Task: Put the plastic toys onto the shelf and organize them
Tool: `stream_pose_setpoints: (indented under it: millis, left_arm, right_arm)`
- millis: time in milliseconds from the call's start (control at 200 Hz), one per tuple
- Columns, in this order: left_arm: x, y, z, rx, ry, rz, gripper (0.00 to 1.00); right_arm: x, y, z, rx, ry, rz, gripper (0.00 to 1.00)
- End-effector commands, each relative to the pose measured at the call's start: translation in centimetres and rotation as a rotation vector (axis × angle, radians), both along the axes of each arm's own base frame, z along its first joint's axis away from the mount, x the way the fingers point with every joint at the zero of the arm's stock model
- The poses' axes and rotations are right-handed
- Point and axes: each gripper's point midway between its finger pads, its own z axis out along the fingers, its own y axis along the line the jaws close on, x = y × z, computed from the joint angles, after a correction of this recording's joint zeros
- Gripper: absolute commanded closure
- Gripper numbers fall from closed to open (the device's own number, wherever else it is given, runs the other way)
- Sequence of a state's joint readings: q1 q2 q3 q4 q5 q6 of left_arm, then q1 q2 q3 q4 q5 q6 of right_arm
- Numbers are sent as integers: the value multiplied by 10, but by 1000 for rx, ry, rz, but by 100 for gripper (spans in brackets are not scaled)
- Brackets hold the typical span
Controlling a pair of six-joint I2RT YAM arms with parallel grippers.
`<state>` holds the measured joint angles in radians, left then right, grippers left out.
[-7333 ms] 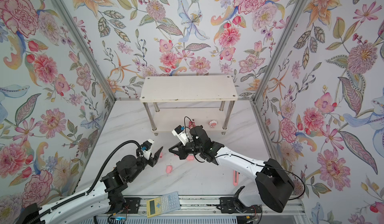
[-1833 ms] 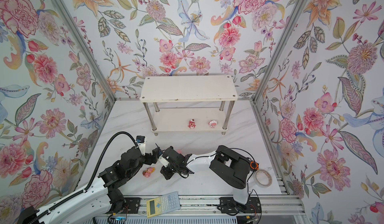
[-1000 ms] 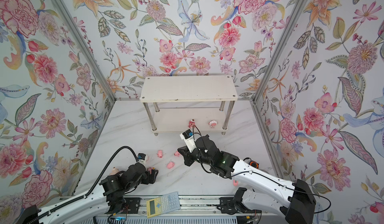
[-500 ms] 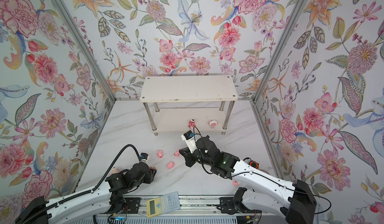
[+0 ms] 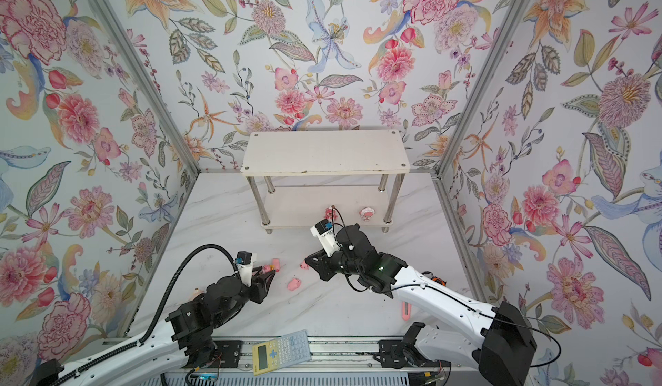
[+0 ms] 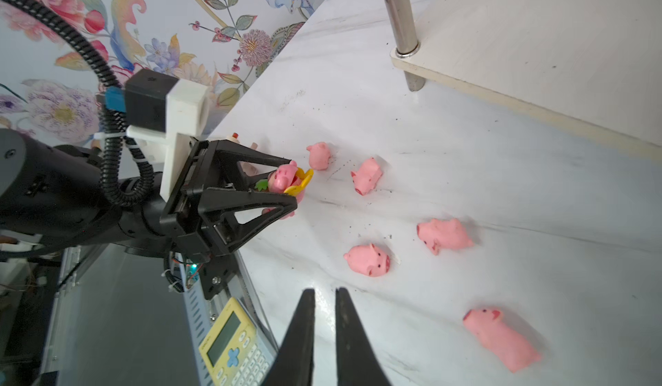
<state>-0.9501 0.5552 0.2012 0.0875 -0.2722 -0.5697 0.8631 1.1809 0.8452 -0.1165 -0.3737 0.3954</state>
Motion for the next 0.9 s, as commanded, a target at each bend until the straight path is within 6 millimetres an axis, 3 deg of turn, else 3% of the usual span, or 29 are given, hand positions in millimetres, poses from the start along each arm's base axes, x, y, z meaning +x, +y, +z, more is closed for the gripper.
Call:
stream_pose_setpoints:
  millis: [0, 145, 330, 641, 896]
  left_arm:
    - [7, -2, 42, -36, -278, 13, 83]
    - [3, -20, 61, 6, -433, -57, 81]
    - [2, -41, 68, 124, -504, -116, 82]
    - [-6, -42, 83, 122, -569, -149, 83]
    - [-9, -46, 84, 121, -569, -177, 83]
  right_arm:
    - [-9, 22, 32, 102, 79, 121, 75]
    - [-11, 43, 47, 140, 144, 200, 44]
    - [-7, 52, 35, 36, 146, 204, 29]
    - [-7, 66, -10, -146, 123, 224, 20]
    - [-3, 86, -11, -155, 94, 249, 22]
